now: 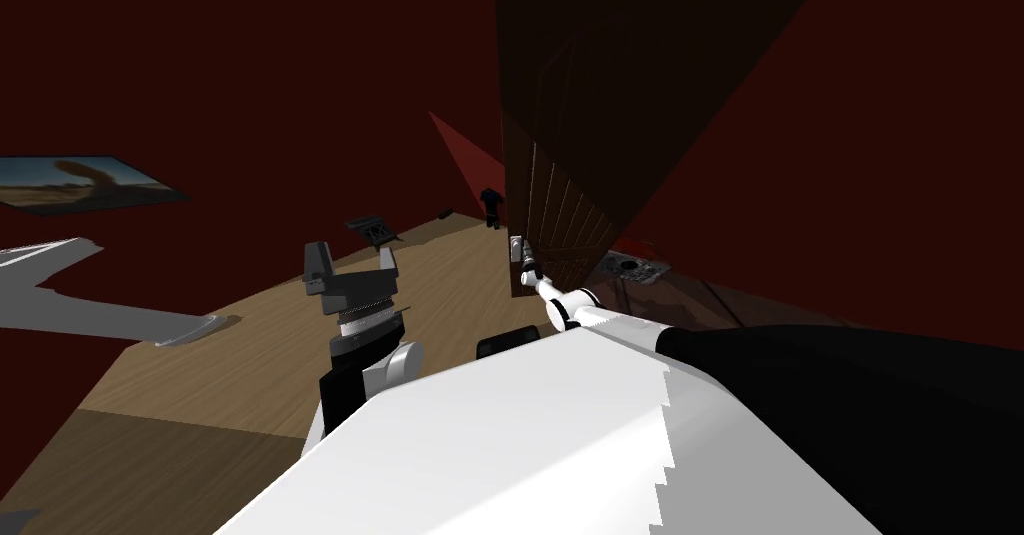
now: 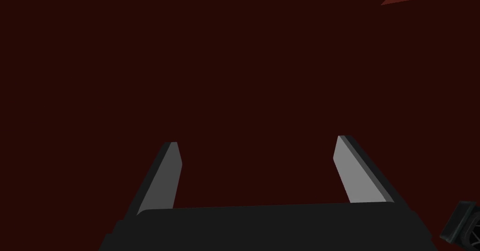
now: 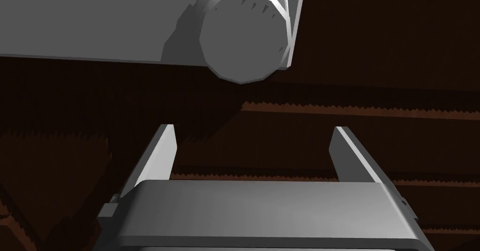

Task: Push the door open

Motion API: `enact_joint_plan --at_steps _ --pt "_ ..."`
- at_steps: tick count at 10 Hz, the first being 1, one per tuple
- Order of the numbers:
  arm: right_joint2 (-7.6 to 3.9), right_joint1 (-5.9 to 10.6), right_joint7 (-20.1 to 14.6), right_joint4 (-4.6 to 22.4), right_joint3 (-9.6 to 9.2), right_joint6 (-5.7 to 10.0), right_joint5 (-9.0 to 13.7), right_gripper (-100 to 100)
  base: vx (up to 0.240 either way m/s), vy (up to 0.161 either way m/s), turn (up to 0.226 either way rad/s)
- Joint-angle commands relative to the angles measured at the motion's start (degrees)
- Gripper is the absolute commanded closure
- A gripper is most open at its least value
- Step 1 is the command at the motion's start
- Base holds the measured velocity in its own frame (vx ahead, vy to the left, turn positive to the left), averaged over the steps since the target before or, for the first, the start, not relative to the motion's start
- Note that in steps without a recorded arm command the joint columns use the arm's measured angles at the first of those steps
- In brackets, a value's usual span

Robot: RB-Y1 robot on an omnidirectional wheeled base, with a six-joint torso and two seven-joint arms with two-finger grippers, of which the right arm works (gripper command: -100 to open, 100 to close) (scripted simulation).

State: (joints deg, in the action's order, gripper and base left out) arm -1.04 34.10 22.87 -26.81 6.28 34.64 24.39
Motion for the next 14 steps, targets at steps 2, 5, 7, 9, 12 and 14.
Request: enact_joint_plan --at_steps 2,5,7,9,12,14 --pt "2.41 0.17 -0.21 0.49 0.14 0.54 0.10 -100 0.235 0.027 0.034" --pt "1.57 0.50 -0.22 0.91 0.13 0.55 0.10 100 0.016 0.003 0.001" --pt "1.57 0.50 -0.22 0.91 0.13 0.55 0.10 100 -0.027 -0.003 0.006" --pt "1.57 0.50 -0.22 0.91 0.13 0.55 0.10 100 -0.005 0.000 -0.001" --pt "-0.70 0.49 0.90 1.28 1.81 0.75 1.48 100 0.138 0.073 -0.035" --pt "-1.43 0.58 1.56 1.40 2.87 0.96 2.35 100 0.192 0.120 -0.065"
